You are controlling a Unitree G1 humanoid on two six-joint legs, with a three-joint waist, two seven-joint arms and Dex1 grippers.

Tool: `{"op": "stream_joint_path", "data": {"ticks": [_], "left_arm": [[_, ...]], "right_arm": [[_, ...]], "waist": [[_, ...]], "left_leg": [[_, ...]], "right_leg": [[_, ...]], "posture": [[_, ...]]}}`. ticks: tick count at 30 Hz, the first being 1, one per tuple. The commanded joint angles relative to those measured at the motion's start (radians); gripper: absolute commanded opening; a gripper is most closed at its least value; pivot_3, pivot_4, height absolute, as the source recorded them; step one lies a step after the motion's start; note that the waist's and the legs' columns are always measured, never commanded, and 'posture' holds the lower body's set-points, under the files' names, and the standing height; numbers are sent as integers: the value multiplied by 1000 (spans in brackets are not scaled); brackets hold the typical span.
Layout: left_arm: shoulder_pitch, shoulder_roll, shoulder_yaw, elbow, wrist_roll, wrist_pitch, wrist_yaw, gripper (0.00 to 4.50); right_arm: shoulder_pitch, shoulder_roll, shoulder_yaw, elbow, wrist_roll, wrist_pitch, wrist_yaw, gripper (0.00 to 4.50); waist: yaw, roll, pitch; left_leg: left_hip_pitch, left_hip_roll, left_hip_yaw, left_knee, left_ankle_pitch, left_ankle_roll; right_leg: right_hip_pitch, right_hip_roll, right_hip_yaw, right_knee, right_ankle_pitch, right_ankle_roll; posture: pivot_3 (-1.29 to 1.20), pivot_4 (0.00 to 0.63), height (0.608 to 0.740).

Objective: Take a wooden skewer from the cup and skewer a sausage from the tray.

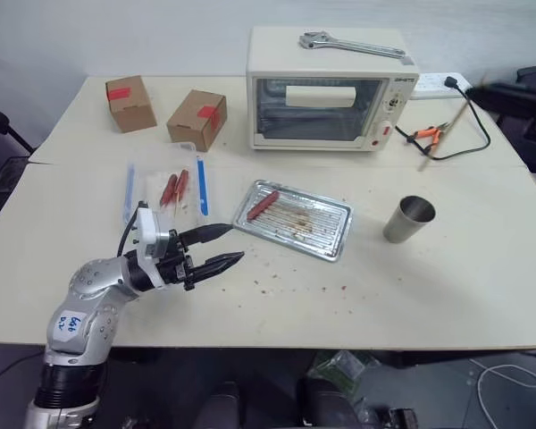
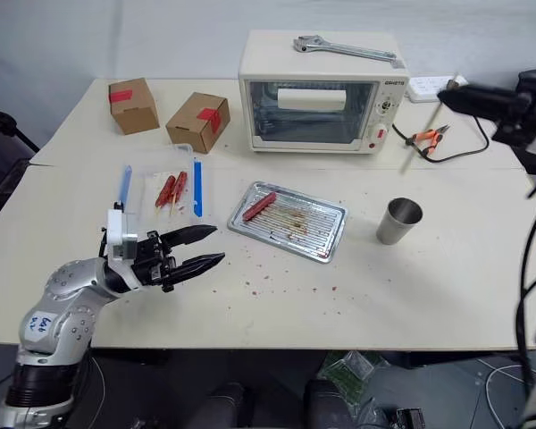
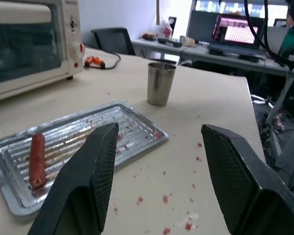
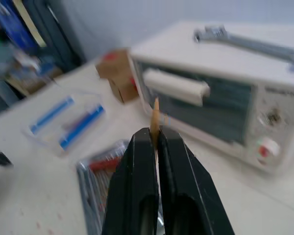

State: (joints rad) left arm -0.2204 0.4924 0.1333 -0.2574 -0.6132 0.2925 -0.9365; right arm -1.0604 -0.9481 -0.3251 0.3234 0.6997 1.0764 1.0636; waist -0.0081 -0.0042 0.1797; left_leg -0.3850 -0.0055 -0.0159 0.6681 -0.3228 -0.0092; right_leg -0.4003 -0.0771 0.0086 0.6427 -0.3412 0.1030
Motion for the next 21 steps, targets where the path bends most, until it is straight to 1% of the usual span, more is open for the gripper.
{"op": "stream_joint_path", "data": {"ticks": [1, 4, 5, 8, 10, 14, 17, 21], "left_arm": [[-40, -82, -32, 0, 44, -71, 79, 2864], [-77, -164, -56, 20, 84, -117, 146, 2864], [-89, -187, -63, 30, 99, -135, 165, 2864], [-112, -261, -100, 49, 133, -173, 212, 2864], [-123, -305, -121, 57, 152, -196, 240, 2864], [-137, -356, -151, 56, 156, -214, 260, 2864], [-146, -377, -164, 50, 155, -218, 276, 2864], [-148, -380, -164, 50, 150, -218, 282, 2864]], "right_arm": [[85, 254, -154, -218, 212, 132, -232, 63], [135, 477, -270, -323, 355, 176, -473, 63], [150, 534, -292, -346, 397, 184, -544, 63], [217, 665, -296, -427, 517, 192, -699, 63], [253, 729, -287, -464, 597, 177, -795, 63], [309, 783, -250, -502, 712, 131, -922, 63], [347, 782, -217, -521, 770, 97, -971, 63], [395, 760, -168, -543, 833, 56, -1003, 63]], "waist": [[2, -1, -1], [9, -1, -1], [13, -1, -1], [20, -1, -1], [20, -1, -1], [14, -1, -1], [5, -1, -1], [1, -1, -1]], "left_leg": [[0, 0, 0, 0, 0, -1], [-2, 0, -1, 3, 2, -2], [-6, -1, -1, 5, 2, -2], [-17, -2, -4, 15, 1, -1], [-18, -3, -3, 16, 1, 0], [-17, -4, -2, 16, 2, 2], [-17, -4, -2, 16, 2, 2], [-17, -3, -2, 15, 2, 2]], "right_leg": [[0, 0, 0, 1, 0, 0], [-1, 0, -2, 8, 0, 0], [-6, 0, -1, 11, 0, 0], [-15, -1, -3, 16, 0, 1], [-14, -2, -2, 16, 1, 2], [-14, -2, -1, 16, 2, 3], [-14, -1, -1, 16, 2, 3], [-14, 0, -1, 16, 2, 3]], "posture": [[0, 150, 740], [0, 150, 740], [0, 150, 740], [0, 150, 740], [0, 150, 740], [0, 150, 740], [0, 150, 740], [0, 150, 740]]}}
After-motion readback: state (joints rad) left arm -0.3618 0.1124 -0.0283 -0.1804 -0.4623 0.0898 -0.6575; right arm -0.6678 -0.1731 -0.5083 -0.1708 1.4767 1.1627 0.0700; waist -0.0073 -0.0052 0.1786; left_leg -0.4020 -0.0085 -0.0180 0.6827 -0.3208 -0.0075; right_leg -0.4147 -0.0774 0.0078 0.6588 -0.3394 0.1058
